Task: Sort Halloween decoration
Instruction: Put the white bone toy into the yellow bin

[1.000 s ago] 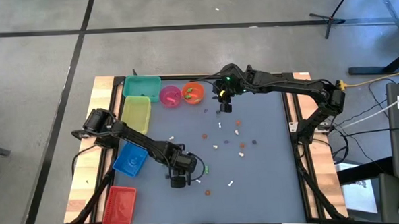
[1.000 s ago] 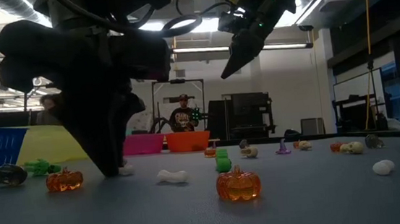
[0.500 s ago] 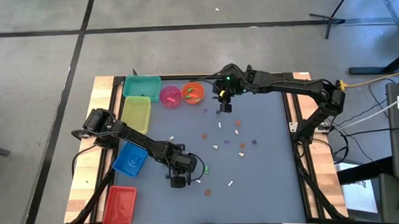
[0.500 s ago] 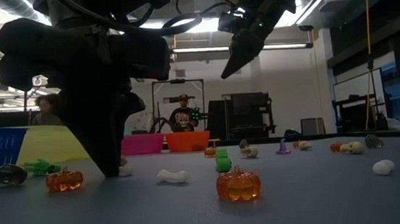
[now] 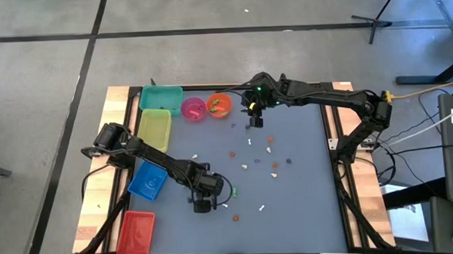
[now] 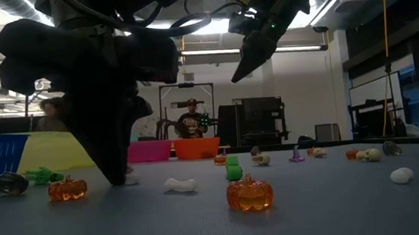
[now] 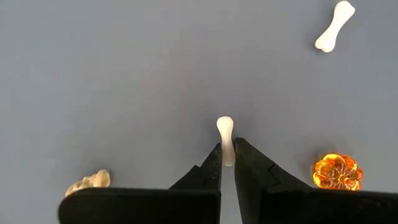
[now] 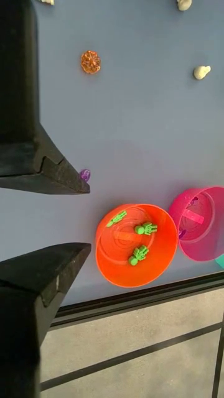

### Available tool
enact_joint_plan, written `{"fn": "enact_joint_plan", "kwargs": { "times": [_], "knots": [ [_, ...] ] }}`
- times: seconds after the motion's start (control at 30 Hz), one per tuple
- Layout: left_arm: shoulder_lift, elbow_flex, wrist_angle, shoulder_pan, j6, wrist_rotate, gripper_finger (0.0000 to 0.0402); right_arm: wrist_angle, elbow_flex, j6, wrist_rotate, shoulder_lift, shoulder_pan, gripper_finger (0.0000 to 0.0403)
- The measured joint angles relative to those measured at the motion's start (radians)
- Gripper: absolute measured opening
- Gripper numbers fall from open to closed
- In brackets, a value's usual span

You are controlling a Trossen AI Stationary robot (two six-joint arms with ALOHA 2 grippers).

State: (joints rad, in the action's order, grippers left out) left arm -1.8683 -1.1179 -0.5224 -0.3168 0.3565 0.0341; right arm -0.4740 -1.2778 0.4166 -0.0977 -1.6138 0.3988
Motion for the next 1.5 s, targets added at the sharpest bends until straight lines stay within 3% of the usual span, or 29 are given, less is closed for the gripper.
{"fn": "enact_joint_plan", "kwargs": {
  "times": [0.4, 0.7, 1.0, 1.23, 1.33, 1.5],
  "knots": [
    [0.13, 0.001, -0.049, 0.052, 0.032, 0.014, 0.0009, 0.0, 0.0, 0.0, 0.0, 0.0, 0.0, 0.0135],
    [0.313, 0.0, -0.29, 0.149, 0.033, 0.016, 0.0009, 0.0, 0.0, 0.0, 0.0, 0.0, 0.0, 0.0135],
    [0.495, 0.0, -0.663, 0.268, 0.034, 0.181, 0.0009, 0.0, 0.0, 0.0, 0.0, 0.0, 0.0, 0.0135],
    [0.529, 0.0, -0.937, 0.421, 0.043, 0.29, 0.0009, 0.0, 0.0, 0.0, 0.0, 0.0, 0.0, 0.0135],
    [0.531, 0.0, -0.959, 0.49, 0.001, 0.35, 0.0009, 0.0, 0.0, 0.0, 0.0, 0.0, 0.0, 0.0135],
    [0.53, 0.0, -0.919, 0.591, -0.053, 0.359, 0.0009, 0.0, 0.0, -0.019, 0.0, 0.0, 0.0, 0.0135]
  ]
}}
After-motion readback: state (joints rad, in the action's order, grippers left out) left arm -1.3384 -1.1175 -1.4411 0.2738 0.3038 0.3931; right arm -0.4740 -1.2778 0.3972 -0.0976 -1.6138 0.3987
